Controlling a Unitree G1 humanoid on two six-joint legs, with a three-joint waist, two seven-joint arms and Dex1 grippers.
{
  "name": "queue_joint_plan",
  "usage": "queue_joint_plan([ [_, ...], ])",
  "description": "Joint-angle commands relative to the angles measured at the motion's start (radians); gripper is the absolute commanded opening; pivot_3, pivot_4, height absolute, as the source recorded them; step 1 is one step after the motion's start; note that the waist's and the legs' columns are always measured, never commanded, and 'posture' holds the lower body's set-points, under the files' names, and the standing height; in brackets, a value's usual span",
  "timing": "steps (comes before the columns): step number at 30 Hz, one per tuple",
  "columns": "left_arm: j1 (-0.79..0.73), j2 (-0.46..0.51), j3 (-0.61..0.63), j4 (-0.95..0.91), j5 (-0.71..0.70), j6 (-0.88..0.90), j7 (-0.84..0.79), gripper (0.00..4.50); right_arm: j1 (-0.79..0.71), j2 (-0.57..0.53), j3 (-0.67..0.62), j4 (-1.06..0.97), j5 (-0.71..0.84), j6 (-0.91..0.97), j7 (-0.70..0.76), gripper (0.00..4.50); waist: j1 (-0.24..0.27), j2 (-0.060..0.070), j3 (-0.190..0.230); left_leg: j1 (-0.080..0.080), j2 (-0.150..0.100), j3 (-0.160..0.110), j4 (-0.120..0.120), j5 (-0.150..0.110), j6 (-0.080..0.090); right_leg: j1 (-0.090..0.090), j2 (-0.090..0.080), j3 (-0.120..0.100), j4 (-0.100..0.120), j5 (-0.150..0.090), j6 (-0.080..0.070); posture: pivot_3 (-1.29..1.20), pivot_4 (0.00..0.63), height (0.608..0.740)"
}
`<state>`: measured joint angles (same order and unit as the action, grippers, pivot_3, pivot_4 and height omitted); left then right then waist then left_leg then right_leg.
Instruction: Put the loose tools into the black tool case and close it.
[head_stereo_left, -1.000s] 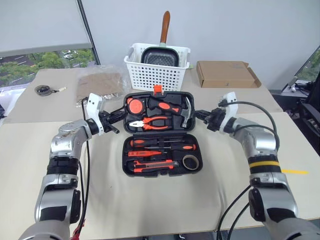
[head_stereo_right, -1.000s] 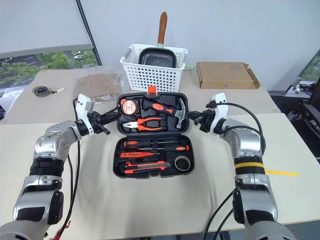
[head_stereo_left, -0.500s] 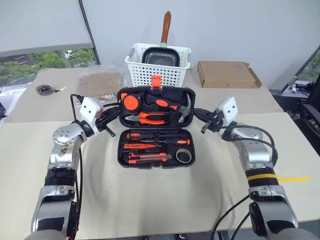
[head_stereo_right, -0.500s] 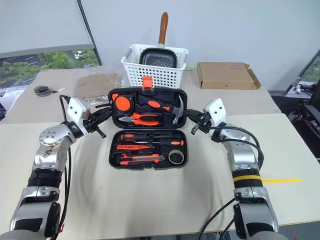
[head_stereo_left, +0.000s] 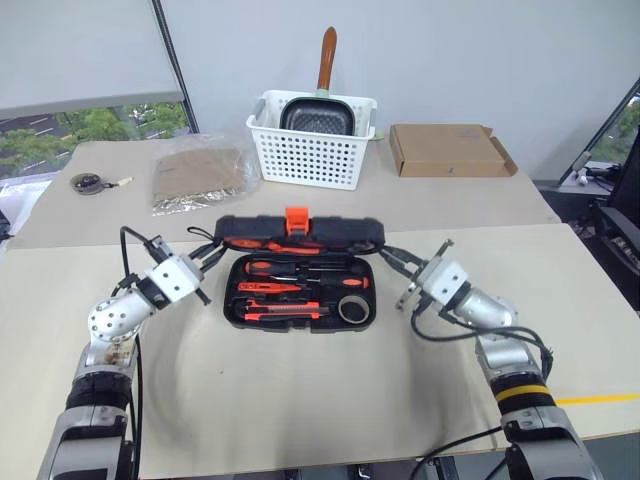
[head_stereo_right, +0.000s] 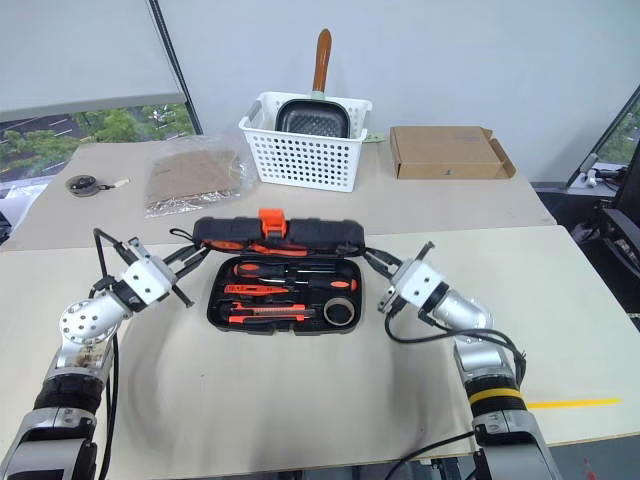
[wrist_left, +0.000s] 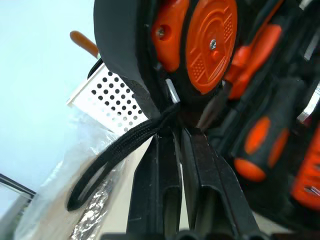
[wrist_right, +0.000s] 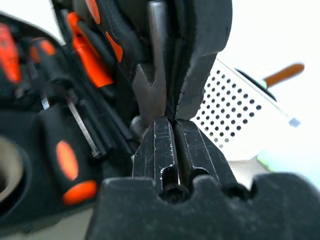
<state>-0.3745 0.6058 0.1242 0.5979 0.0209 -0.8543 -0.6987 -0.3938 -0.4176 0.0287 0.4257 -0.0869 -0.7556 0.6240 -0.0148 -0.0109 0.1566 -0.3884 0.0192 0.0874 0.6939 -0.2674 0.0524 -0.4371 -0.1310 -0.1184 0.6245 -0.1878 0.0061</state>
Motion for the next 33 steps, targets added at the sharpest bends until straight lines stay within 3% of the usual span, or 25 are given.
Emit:
queue_joint_plan([
  [1,0.027,0.026,-0.036,-0.02,0.001,-0.041,-0.012,0.04,0.008,-0.011,0.025,-0.012,-0.02,-0.134,-0.031,0.0,0.001,0.0,0.0,0.0,0.0,0.0,0.0,0.001,0.0,0.0,0.0,0.0,0.0,0.0,0.0,0.0,0.15,0.7],
  [4,0.101,0.073,-0.082,-0.065,-0.123,-0.009,-0.167,0.04,0.038,-0.035,0.025,-0.009,-0.002,-0.129,-0.03,0.0,-0.002,0.0,0.0,0.001,0.001,0.001,0.0,0.001,0.0,0.0,0.0,0.001,0.001,0.0,0.0,0.0,0.15,0.7],
  [5,0.129,0.09,-0.096,-0.082,-0.177,0.001,-0.227,0.75,0.049,-0.043,0.024,-0.014,0.013,-0.107,-0.024,0.73,-0.003,0.0,0.0,0.001,0.001,0.002,0.0,0.001,0.0,0.0,0.0,0.002,0.001,0.0,0.0,0.0,0.15,0.7],
  [6,0.156,0.097,-0.079,-0.084,-0.234,0.047,-0.261,0.93,0.079,-0.081,0.033,-0.04,0.043,-0.034,0.031,0.9,-0.002,0.001,-0.001,0.002,0.002,0.003,0.0,0.0,0.001,0.0,0.0,0.002,0.001,0.0,0.0,0.0,0.15,0.7],
  [9,0.194,0.105,-0.037,-0.08,-0.315,0.136,-0.292,2.1,0.151,-0.17,0.069,-0.119,0.153,0.118,0.199,1.98,0.004,0.002,-0.001,0.002,0.002,0.005,0.0,-0.002,0.004,0.0,-0.001,0.004,0.001,-0.001,-0.002,0.0,0.15,0.7],
  [11,0.242,0.141,-0.041,-0.044,-0.29,0.04,-0.343,2.78,0.216,-0.267,0.076,-0.152,0.271,0.241,0.374,2.68,0.013,0.002,-0.001,0.001,0.002,0.004,0.002,-0.003,0.006,0.0,-0.001,0.003,-0.001,0.0,-0.002,0.0,0.15,0.7],
  [12,0.259,0.149,-0.039,-0.032,-0.29,0.022,-0.361,2.84,0.232,-0.3,0.076,-0.152,0.3,0.27,0.427,2.92,0.015,0.001,-0.002,0.001,0.001,0.004,0.002,-0.003,0.006,0.001,-0.001,0.003,-0.001,0.0,-0.002,0.0,0.15,0.7],
  [16,0.256,0.147,-0.009,0.019,-0.323,0.062,-0.365,2.84,0.235,-0.371,0.06,-0.194,0.379,0.424,0.528,2.92,0.022,0.001,-0.002,0.004,0.003,0.004,0.002,-0.005,0.008,0.005,-0.003,0.001,-0.007,0.0,-0.002,0.0,0.15,0.7],
  [22,0.111,0.109,0.073,0.054,-0.396,0.264,-0.274,2.84,0.264,-0.418,0.087,-0.538,0.586,0.903,0.562,2.92,0.034,0.001,-0.002,0.001,0.013,0.006,0.004,-0.004,0.006,0.003,-0.001,-0.006,-0.01,0.004,0.001,0.0,0.15,0.7],
  [29,-0.124,0.065,0.089,-0.011,-0.423,0.453,-0.221,2.84,0.224,-0.341,0.135,-0.697,0.687,1.254,0.456,2.92,0.039,-0.001,-0.002,-0.002,0.012,0.007,0.003,-0.003,0.004,0.001,0.001,-0.007,-0.012,0.006,-0.003,0.0,0.15,0.7],
  [33,-0.21,0.017,0.016,-0.124,-0.433,0.569,-0.29,2.84,0.159,-0.238,0.161,-0.624,0.591,1.217,0.37,2.92,0.038,-0.003,-0.002,-0.004,0.01,0.009,0.005,-0.005,0.006,0.001,0.001,-0.006,-0.014,0.007,-0.004,0.0,0.15,0.7],
])
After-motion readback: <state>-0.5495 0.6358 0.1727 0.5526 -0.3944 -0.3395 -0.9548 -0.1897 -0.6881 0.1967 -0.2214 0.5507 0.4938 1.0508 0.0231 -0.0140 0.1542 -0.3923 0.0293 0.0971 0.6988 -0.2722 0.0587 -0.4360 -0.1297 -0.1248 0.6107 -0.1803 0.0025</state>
